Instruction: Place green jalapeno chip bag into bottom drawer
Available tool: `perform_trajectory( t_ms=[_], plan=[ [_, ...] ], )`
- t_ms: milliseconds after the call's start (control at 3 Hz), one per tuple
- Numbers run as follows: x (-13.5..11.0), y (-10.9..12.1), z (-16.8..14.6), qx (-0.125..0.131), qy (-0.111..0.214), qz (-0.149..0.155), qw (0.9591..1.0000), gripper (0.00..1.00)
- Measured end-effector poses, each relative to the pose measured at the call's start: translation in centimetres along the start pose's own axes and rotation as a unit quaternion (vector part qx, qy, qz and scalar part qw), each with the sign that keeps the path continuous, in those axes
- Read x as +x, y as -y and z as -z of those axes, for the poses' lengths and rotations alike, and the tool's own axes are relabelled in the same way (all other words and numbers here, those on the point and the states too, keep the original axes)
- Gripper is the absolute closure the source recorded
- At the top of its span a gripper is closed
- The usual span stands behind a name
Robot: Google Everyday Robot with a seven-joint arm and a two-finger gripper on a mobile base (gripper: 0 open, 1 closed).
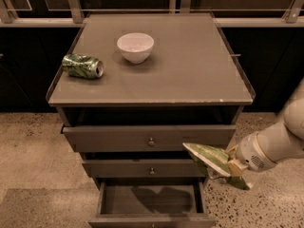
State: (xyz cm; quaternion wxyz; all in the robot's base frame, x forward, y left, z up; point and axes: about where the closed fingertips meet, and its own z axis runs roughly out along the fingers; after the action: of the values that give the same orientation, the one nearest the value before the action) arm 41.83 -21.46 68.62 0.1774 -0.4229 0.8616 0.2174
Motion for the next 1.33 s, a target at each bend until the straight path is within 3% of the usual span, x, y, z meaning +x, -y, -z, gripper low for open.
perform_trajectory(
  t_ms=[333,1000,1333],
  plan=[
    [1.8,1.4,-2.4,-0.016,0.012,-0.019,0.9996,1.0],
    [5.4,6.2,-12.5,-0.061,0.053,-0.063,0.9947,1.0],
    [6.0,6.2,-13.8,-0.07,0.053,-0.069,0.9937,1.0]
  ],
)
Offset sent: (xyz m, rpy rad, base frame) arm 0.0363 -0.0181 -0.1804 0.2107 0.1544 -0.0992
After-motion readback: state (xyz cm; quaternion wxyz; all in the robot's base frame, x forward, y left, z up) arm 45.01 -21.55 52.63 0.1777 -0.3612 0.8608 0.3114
